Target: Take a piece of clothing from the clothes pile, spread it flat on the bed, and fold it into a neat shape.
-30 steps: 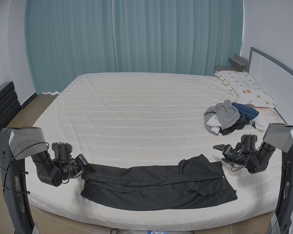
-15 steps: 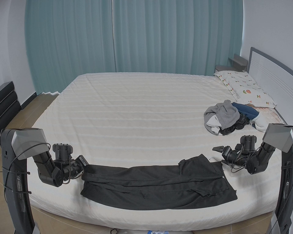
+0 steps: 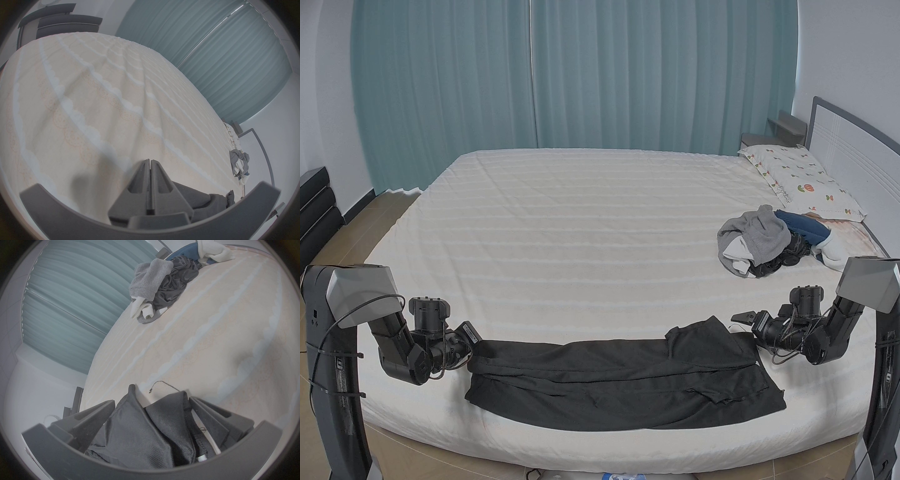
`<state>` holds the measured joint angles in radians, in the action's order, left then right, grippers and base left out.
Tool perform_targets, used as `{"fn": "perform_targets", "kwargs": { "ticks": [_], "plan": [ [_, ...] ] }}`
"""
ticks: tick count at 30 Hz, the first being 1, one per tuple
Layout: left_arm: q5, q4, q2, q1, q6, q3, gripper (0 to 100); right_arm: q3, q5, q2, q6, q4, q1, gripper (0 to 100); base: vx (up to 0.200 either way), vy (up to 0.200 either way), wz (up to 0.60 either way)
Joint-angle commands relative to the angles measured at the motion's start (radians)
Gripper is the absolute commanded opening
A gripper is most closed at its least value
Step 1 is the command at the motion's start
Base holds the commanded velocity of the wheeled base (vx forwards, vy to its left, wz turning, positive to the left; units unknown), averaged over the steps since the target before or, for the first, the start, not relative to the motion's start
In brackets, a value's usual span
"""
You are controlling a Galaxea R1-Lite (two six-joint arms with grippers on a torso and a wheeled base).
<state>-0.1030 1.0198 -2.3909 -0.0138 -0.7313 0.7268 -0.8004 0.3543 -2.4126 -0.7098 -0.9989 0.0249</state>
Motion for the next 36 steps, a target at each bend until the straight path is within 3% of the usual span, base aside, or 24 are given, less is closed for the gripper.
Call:
{"fn": "perform_targets", "kwargs": {
  "ticks": [1,16,20,33,34,35,36],
  "plan": [
    [0.0,0.0,-0.002,0.0,0.0,0.002,0,-0.01,-0.001,-0.014,0.009,0.005,-0.006,0,0.0,0.0,0.0],
    [0.003,0.008,-0.002,0.0,-0.002,0.014,0,-0.06,-0.012,-0.02,0.0,-0.003,0.046,0,0.0,0.0,0.0],
    [0.009,0.014,-0.002,0.006,-0.054,0.051,0,-0.085,-0.011,-0.022,-0.008,-0.004,0.069,0,0.0,0.0,0.0],
    [0.019,0.016,-0.036,0.009,-0.073,0.105,0,-0.098,-0.011,-0.036,-0.031,-0.021,0.072,0,0.0,0.0,0.0],
    [0.02,0.014,-0.039,0.008,-0.069,0.106,0,-0.097,-0.011,-0.042,-0.031,-0.021,0.072,100,0.0,0.0,0.0],
    [0.019,0.013,-0.039,0.006,-0.069,0.106,0,-0.098,-0.011,-0.043,-0.033,-0.02,0.07,100,0.0,0.0,0.0],
    [0.019,0.013,-0.039,0.006,-0.069,0.106,100,-0.098,-0.011,-0.043,-0.033,-0.02,0.07,100,0.0,0.0,0.0]
  ]
}}
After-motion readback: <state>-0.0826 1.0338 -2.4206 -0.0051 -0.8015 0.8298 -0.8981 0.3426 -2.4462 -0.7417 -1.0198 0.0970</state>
